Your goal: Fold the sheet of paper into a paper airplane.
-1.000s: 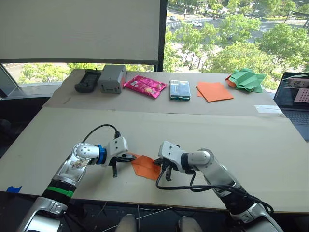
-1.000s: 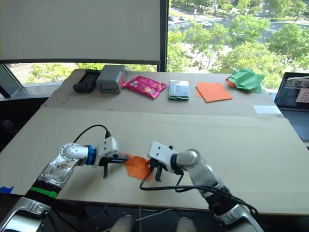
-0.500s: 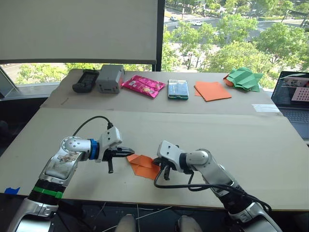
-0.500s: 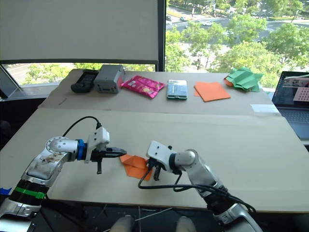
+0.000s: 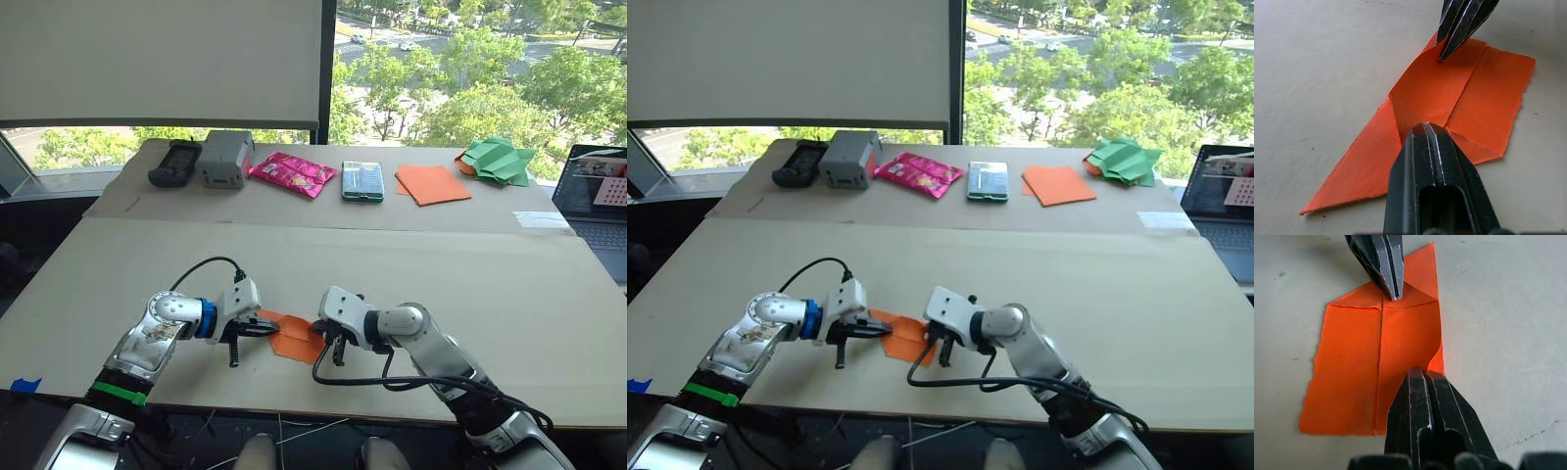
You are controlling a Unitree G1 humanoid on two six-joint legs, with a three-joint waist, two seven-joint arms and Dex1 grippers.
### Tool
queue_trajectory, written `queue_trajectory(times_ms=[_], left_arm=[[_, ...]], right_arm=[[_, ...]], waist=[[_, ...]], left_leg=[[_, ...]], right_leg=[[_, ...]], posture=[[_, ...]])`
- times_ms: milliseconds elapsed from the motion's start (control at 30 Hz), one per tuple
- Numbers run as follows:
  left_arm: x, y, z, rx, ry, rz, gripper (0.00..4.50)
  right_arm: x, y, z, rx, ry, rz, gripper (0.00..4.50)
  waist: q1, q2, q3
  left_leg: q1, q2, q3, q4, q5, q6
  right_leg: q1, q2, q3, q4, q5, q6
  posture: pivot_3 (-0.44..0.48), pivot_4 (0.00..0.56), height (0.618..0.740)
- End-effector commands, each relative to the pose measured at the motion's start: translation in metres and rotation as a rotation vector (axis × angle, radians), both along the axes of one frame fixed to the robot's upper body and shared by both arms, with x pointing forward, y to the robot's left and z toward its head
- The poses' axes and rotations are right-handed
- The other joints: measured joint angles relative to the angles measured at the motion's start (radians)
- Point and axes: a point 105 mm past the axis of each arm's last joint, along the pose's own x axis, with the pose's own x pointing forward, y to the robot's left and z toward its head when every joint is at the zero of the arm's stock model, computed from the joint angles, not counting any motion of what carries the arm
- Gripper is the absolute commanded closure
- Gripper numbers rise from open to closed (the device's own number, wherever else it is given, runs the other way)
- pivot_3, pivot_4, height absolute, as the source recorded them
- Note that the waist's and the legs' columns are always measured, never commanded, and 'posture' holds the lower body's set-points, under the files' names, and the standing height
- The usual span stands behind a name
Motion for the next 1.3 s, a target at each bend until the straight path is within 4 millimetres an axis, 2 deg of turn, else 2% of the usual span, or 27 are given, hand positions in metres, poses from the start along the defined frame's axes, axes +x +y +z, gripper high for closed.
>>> queue_trajectory(times_ms=[33, 67, 167, 233, 333, 433, 567, 633, 1000, 1300], left_arm=[[0.002, 0.002, -0.008, 0.032, 0.000, 0.001, 4.50], [0.001, 0.003, -0.011, 0.041, 0.005, -0.002, 4.50], [-0.004, 0.006, -0.017, 0.053, 0.026, -0.016, 4.50], [-0.007, 0.007, -0.019, 0.060, 0.036, -0.020, 4.50], [-0.010, 0.010, -0.024, 0.074, 0.044, -0.015, 4.50], [-0.011, 0.011, -0.027, 0.074, 0.053, -0.007, 4.50], [-0.011, 0.010, -0.028, 0.071, 0.055, -0.004, 4.50], [-0.012, 0.010, -0.028, 0.072, 0.056, -0.002, 4.50], [-0.014, 0.011, -0.028, 0.075, 0.051, 0.010, 4.50], [-0.013, 0.011, -0.028, 0.081, 0.048, 0.014, 4.50]], right_arm=[[-0.004, -0.002, -0.008, -0.024, 0.035, -0.012, 3.23], [-0.003, -0.001, -0.005, -0.015, 0.029, -0.019, 2.91], [0.003, 0.003, 0.021, 0.083, -0.013, -0.059, 1.86], [0.003, 0.009, 0.039, 0.144, -0.049, -0.052, 1.86], [0.001, 0.019, 0.054, 0.184, -0.106, -0.030, 1.86], [0.003, 0.028, 0.055, 0.212, -0.105, -0.049, 2.71], [-0.005, 0.035, 0.037, 0.166, -0.066, 0.003, 4.11], [-0.005, 0.040, 0.028, 0.180, -0.017, -0.006, 4.47], [-0.008, 0.044, 0.008, 0.137, 0.041, 0.023, 4.47], [-0.007, 0.032, -0.027, -0.017, 0.137, -0.019, 4.47]], waist=[[0.000, 0.000, 0.000], [0.000, 0.000, 0.000], [0.000, 0.000, 0.000], [0.000, 0.000, 0.000], [-0.002, 0.000, 0.000], [-0.002, 0.000, -0.001], [-0.001, 0.001, -0.001], [-0.002, 0.001, -0.001], [-0.003, 0.001, -0.001], [-0.004, 0.003, -0.005]], left_leg=[[0.000, 0.000, 0.000, 0.000, 0.000, 0.000], [0.000, 0.000, 0.000, 0.000, 0.000, 0.000], [0.000, 0.000, 0.000, 0.000, 0.000, 0.000], [0.000, 0.000, 0.000, 0.000, 0.000, 0.000], [0.000, 0.000, 0.000, 0.000, 0.000, 0.000], [0.000, 0.000, 0.000, 0.000, 0.000, 0.000], [0.000, 0.000, 0.000, 0.000, 0.000, 0.000], [0.000, 0.000, 0.000, 0.000, 0.000, 0.000], [0.000, 0.000, 0.000, -0.001, 0.000, 0.000], [0.001, 0.000, 0.000, -0.001, -0.001, -0.001]], right_leg=[[0.000, 0.000, 0.000, 0.000, 0.000, 0.000], [0.000, 0.000, 0.000, 0.000, 0.000, 0.000], [0.000, 0.000, 0.000, 0.000, 0.000, 0.000], [0.000, 0.000, 0.000, 0.000, 0.000, 0.000], [0.000, 0.000, 0.000, 0.000, 0.000, 0.000], [0.000, 0.000, 0.000, 0.000, 0.000, 0.000], [0.000, 0.000, 0.000, 0.000, 0.000, 0.000], [0.000, 0.000, 0.000, 0.000, 0.000, 0.000], [-0.001, 0.000, 0.000, 0.000, 0.000, 0.000], [-0.001, 0.000, 0.000, 0.000, 0.000, 0.000]], posture=[[0.000, 0.150, 0.702], [0.000, 0.150, 0.702], [0.000, 0.150, 0.702], [0.000, 0.150, 0.702], [0.000, 0.150, 0.702], [0.000, 0.150, 0.702], [0.000, 0.150, 0.702], [0.000, 0.150, 0.702], [0.000, 0.150, 0.702], [0.000, 0.150, 0.702]])
